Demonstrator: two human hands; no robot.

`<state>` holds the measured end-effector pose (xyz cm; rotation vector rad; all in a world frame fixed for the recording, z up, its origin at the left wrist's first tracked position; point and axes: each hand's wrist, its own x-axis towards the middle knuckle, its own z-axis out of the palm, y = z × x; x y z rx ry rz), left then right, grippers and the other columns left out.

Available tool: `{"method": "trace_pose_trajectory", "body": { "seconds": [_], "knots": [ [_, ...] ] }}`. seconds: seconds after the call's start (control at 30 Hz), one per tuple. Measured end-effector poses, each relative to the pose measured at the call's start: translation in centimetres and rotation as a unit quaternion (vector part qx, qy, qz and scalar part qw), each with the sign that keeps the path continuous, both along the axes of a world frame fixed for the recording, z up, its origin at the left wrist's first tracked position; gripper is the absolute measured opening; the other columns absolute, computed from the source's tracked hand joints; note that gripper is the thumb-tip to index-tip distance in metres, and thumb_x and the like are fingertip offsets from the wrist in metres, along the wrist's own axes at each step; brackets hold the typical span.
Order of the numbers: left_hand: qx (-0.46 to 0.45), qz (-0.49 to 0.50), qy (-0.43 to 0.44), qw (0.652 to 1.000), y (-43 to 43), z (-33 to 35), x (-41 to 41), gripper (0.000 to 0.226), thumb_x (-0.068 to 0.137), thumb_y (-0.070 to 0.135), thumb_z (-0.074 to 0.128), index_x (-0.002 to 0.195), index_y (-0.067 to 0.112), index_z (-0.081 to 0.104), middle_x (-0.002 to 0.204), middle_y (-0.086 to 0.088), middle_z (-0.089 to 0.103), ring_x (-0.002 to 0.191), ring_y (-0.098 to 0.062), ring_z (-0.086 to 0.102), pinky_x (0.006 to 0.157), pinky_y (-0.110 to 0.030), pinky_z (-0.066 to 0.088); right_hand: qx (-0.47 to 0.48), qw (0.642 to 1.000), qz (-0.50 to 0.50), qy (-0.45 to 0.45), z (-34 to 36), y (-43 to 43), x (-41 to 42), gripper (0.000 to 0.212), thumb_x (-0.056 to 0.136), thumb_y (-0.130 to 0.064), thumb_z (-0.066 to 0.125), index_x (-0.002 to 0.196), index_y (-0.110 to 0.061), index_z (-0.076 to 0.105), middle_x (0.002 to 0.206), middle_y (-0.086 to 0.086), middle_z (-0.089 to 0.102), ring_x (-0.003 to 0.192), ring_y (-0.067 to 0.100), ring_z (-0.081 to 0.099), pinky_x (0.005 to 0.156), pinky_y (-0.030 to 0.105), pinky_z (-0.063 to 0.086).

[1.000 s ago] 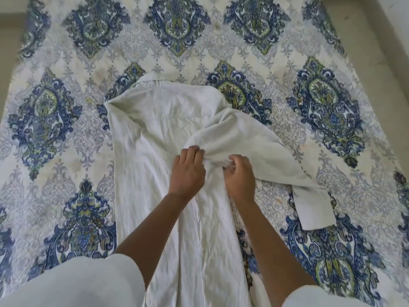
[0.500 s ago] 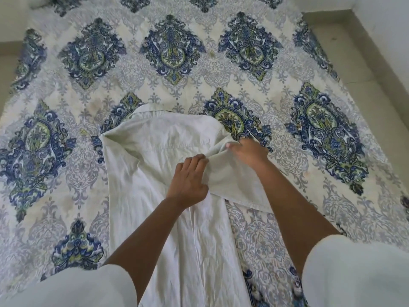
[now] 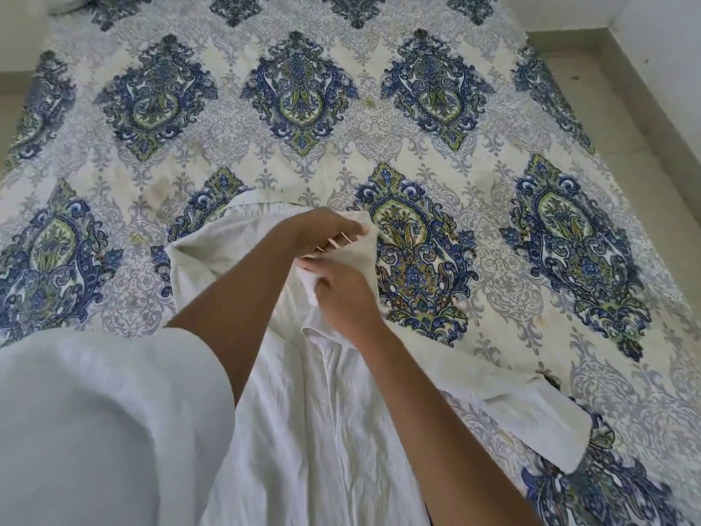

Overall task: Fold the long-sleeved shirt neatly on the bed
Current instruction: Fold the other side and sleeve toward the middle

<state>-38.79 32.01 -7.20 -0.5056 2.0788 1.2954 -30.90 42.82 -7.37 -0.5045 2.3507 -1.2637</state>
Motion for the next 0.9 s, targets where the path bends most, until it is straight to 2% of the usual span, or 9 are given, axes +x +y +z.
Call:
{"method": "trace_pose_trajectory", "body": {
  "seconds": [0.1,0.23,0.3,0.33,0.4,0.53,0.67,0.73,0.9],
  "knots": [
    [-0.077,-0.093,0.038,0.992,0.3,0.2,-0.2,0.016,0.091,0.013,0.049,0.076,0.008,0.053,0.066,-0.003,0.045,0.063,-0.016,0.042,0.055,-0.022,0.035,0.015,0.999,0.041,-0.019,-1.1,-0.4,0.4,0.045,0.088,-0.001,0.042,0.124,-0.019,0.061,0.131,0.001,0.059,0.125,0.014,0.048,0.108,0.03,0.036],
    [0.145,0.081,-0.015,0.986,-0.3,-0.9,-0.1,0.055,0.09,0.061,0.039,0.082,0.01,0.057,0.071,-0.004,0.054,0.062,-0.016,0.046,0.057,-0.025,0.036,-0.076,0.989,0.027,-0.126,-2.6,0.3,-0.1,0.036,0.086,0.006,0.043,0.107,-0.005,0.07,0.116,0.007,0.068,0.093,0.005,0.063,0.083,0.005,0.041],
    [0.088,0.05,0.0,0.995,-0.2,-1.6,-0.1,0.058,0.086,0.063,0.046,0.096,0.008,0.059,0.091,-0.006,0.055,0.078,-0.019,0.05,0.07,-0.029,0.042,-0.101,0.981,0.02,-0.166,-3.2,0.2,0.0,0.034,0.085,0.009,0.043,0.102,-0.001,0.071,0.109,0.011,0.07,0.088,0.002,0.062,0.084,0.007,0.043],
    [0.02,-0.002,0.021,1.0,0.1,-1.8,0.0,0.044,0.086,0.053,0.055,0.091,0.01,0.059,0.091,-0.004,0.051,0.08,-0.018,0.048,0.071,-0.027,0.041,-0.104,0.978,0.017,-0.18,-3.3,0.0,0.0,0.032,0.086,0.008,0.044,0.1,-0.001,0.071,0.106,0.011,0.071,0.091,0.006,0.065,0.087,0.014,0.048],
    [-0.09,-0.03,0.096,0.991,-0.1,-2.4,0.0,0.026,0.085,0.018,0.061,0.066,0.011,0.046,0.068,-0.001,0.039,0.06,-0.014,0.035,0.051,-0.018,0.03,-0.104,0.975,0.013,-0.197,-2.9,-0.2,0.1,0.029,0.087,0.002,0.047,0.096,-0.006,0.073,0.102,0.007,0.073,0.097,0.022,0.067,0.09,0.033,0.054],
    [-0.1,0.102,0.079,0.987,-2.8,-3.9,0.3,0.024,0.085,0.0,0.054,0.064,0.01,0.046,0.059,-0.002,0.036,0.05,-0.011,0.031,0.034,-0.013,0.025,-0.209,0.941,-0.129,-0.232,-2.2,0.9,-0.5,0.017,0.083,0.004,0.055,0.087,0.0,0.07,0.09,0.017,0.071,0.091,0.033,0.066,0.091,0.047,0.051],
    [0.015,0.159,0.083,0.984,-3.3,-3.7,1.1,0.01,0.088,0.006,0.057,0.089,0.011,0.065,0.047,0.008,0.046,0.037,-0.004,0.033,0.036,-0.016,0.026,-0.06,0.931,-0.349,-0.088,-4.3,3.3,-3.1,0.018,0.086,-0.005,0.051,0.091,-0.014,0.066,0.094,0.003,0.068,0.087,0.022,0.062,0.085,0.042,0.051],
    [0.018,0.138,0.112,0.984,-2.7,-3.8,0.6,0.023,0.087,0.007,0.06,0.109,0.011,0.066,0.066,0.008,0.061,0.041,0.002,0.041,0.035,-0.01,0.03,0.01,0.949,-0.301,-0.089,-5.2,3.8,-4.4,0.018,0.089,-0.013,0.052,0.103,-0.01,0.063,0.101,0.005,0.066,0.086,0.019,0.058,0.076,0.031,0.047],
    [-0.086,0.167,0.145,0.971,-2.2,-4.9,-1.2,0.02,0.081,0.001,0.066,0.101,0.0,0.069,0.089,-0.004,0.065,0.078,-0.014,0.054,0.058,-0.013,0.042,0.134,0.978,-0.148,-0.052,-6.4,3.0,-6.1,0.021,0.09,-0.021,0.055,0.106,-0.009,0.058,0.091,0.002,0.058,0.081,0.019,0.053,0.074,0.034,0.045]
  ]
}}
